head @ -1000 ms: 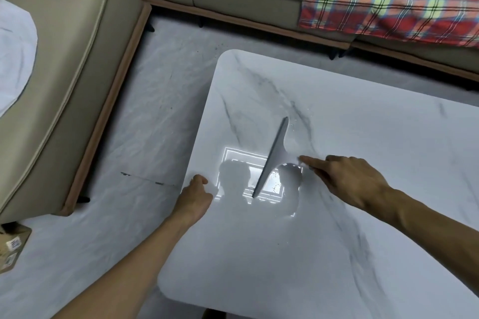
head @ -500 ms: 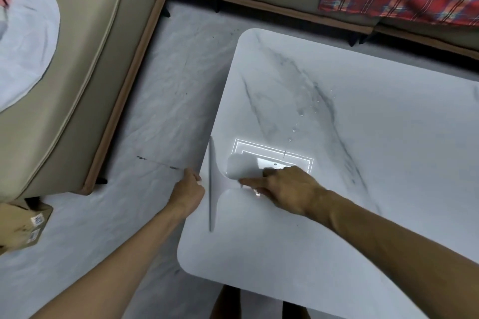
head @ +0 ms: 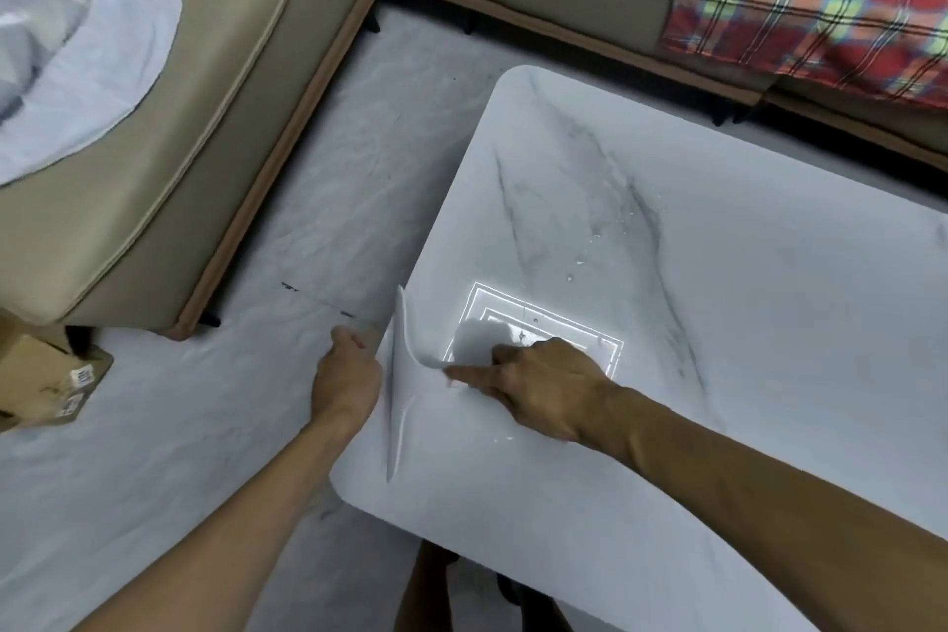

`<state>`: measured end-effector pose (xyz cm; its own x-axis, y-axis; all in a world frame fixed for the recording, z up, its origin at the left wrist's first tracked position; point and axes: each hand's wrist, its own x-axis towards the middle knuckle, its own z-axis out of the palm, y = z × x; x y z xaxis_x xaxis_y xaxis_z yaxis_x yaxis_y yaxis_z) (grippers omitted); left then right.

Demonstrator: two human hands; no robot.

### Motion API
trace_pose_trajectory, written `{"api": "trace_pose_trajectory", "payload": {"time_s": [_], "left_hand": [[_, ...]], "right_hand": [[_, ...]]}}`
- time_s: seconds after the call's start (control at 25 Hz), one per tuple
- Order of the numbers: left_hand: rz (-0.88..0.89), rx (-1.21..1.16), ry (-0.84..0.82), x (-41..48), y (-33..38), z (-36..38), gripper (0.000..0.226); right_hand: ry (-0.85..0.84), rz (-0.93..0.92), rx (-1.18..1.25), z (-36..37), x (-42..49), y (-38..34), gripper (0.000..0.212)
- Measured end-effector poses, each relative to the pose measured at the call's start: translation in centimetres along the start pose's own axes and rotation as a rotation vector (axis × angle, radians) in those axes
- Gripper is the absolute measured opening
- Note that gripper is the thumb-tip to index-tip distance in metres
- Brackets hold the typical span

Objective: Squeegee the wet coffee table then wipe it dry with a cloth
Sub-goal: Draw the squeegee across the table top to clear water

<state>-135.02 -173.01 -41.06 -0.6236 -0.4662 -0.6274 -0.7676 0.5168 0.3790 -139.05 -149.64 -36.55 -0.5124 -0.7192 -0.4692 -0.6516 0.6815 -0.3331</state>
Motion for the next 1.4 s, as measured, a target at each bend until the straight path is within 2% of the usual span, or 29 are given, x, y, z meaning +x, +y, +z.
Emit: {"api": "trace_pose_trajectory", "payload": {"time_s": [0.08,0.16,0.36,0.56,0.64,0.8,1.0,1.2,1.32,1.4], "left_hand": [[-0.013,-0.038,0.055,-0.5,-0.9,-0.9,0.018],[-0.038,-0.053,0.026,-1.1,-1.9,-1.1,0.018],[-0.059,0.041,-0.108,-3.8,-4.1,0.8,0.019],[-0.084,-0.021,-0.099,-5.0,-3.4,2.1,0.021],[-0.107,-0.086,-0.062,-5.2,-3.2,1.7,0.021],[-0.131,-0.154,0.003,-5.5,-3.7,-0.3,0.023],[-0.134,-0.057,0.010,-4.9,-5.9,-2.5,0.019],[-0.140,0.009,-0.165,-4.5,-7.6,-1.4,0.022],[-0.162,-0.006,-0.257,-4.4,-7.9,-0.3,0.028],[-0.185,-0.033,-0.253,-4.5,-7.8,0.1,0.028]], "right_hand": [[-0.044,-0.103,-0.064,1.2,2.9,-3.2,0.055],[-0.074,-0.135,-0.101,2.3,3.9,-3.8,0.056],[-0.051,-0.042,-0.024,2.7,-1.8,2.6,0.052],[-0.044,0.153,-0.081,0.8,-8.7,7.0,0.042],[-0.039,0.141,-0.081,0.3,-8.8,5.4,0.043],[-0.067,-0.040,-0.037,1.1,-3.8,-2.1,0.054],[-0.124,-0.135,-0.049,4.1,1.7,-9.8,0.057],[-0.137,-0.069,-0.054,4.0,-2.5,-3.9,0.063],[-0.149,0.039,-0.098,2.5,-6.8,0.3,0.054],[-0.122,0.081,-0.162,1.5,-8.6,1.4,0.052]]}}
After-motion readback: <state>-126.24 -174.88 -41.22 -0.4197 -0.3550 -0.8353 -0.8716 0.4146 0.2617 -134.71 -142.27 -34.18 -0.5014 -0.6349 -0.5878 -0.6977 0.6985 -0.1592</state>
